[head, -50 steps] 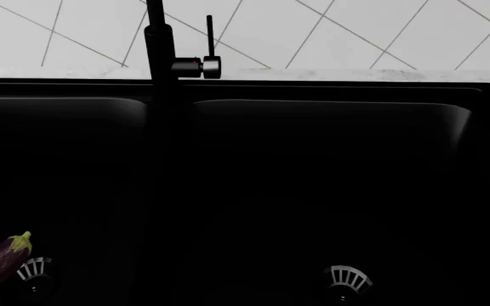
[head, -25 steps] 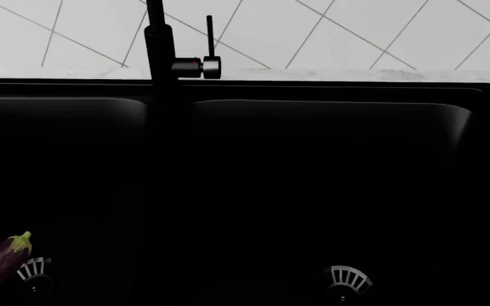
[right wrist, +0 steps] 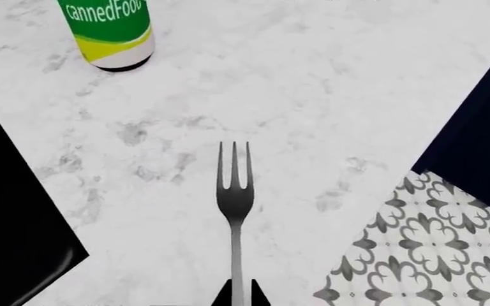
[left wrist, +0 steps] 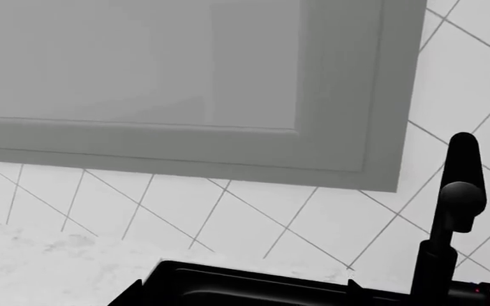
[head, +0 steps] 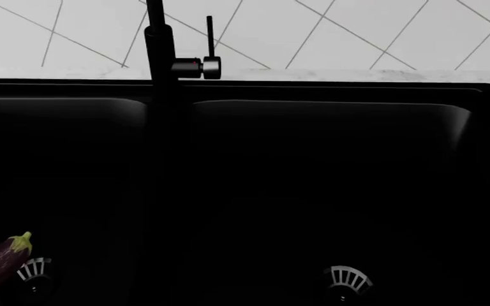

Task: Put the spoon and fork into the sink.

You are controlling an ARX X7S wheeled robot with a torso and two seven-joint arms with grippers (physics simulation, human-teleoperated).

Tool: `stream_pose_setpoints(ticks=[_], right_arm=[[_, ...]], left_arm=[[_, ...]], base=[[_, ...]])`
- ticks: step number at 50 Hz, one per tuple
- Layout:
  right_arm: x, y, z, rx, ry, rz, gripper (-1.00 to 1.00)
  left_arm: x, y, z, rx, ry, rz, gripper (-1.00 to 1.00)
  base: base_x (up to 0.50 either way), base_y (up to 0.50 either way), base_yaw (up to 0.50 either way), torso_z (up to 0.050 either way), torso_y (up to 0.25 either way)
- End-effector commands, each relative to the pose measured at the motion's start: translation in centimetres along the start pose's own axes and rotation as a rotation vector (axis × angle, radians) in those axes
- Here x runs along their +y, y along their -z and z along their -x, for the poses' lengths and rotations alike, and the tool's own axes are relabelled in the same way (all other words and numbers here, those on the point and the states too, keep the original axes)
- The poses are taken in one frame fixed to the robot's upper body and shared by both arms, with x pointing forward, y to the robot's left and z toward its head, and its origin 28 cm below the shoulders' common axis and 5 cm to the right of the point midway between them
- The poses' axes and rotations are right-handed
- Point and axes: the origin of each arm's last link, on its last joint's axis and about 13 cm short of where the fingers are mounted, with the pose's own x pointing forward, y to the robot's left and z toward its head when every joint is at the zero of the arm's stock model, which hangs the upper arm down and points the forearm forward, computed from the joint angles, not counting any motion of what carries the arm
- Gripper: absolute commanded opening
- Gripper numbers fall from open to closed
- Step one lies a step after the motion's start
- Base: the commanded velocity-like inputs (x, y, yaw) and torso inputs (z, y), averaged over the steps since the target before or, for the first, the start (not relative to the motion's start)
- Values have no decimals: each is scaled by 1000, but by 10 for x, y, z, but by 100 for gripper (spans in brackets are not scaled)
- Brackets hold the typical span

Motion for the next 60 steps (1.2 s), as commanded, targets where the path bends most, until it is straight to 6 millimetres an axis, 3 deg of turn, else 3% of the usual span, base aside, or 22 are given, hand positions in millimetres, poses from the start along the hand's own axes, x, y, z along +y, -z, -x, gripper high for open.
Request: stream_pose_setpoints(ticks=[1,8,14,18,22,25,26,27,29,32,34,35,60], right_arm=[[0,-2,7,3,-75,6,-100],[16,-41,35,-180,-190,51,-100],[47,-71,59,-285,-309,198,-100],[90,-83,64,-305,-444,352,-100],[125,-82,54,-293,-558,421,-100],[129,-77,49,-282,-641,443,-100],[110,-62,24,-158,-420,375,-100],[102,-37,1,-42,-406,382,-100],[130,14,-2,241,-573,469,-100],[183,3,3,142,-772,630,-100],[205,-59,14,-168,-828,537,-100],[209,-71,18,-225,-846,509,-100],[257,-19,-50,110,-848,511,-100]], left_arm=[[-1,-1,-1,3,9,22,100],[-1,-4,1,-1,9,19,100],[-1,-5,0,-3,11,17,100],[-1,-3,-1,-2,14,21,100],[-1,-3,-3,-1,17,20,100],[-2,-3,-4,-4,20,20,100],[-2,-3,-4,-3,18,21,100],[-3,-1,-5,0,17,20,100],[-4,-1,-5,1,20,19,100],[-5,-3,-5,-1,21,17,100],[-6,-3,-5,-1,23,14,100],[-6,-3,-5,-2,24,14,100],[-9,-2,-4,0,38,20,100]], base=[[0,0,3,0,0],[0,0,0,0,0],[0,0,0,0,0],[0,0,0,0,0],[0,0,1,0,0],[0,0,0,0,0],[0,0,0,0,0],[0,0,0,0,0],[0,0,0,0,0],[0,0,0,0,0],[0,0,0,0,0],[0,0,0,0,0],[0,0,0,0,0]])
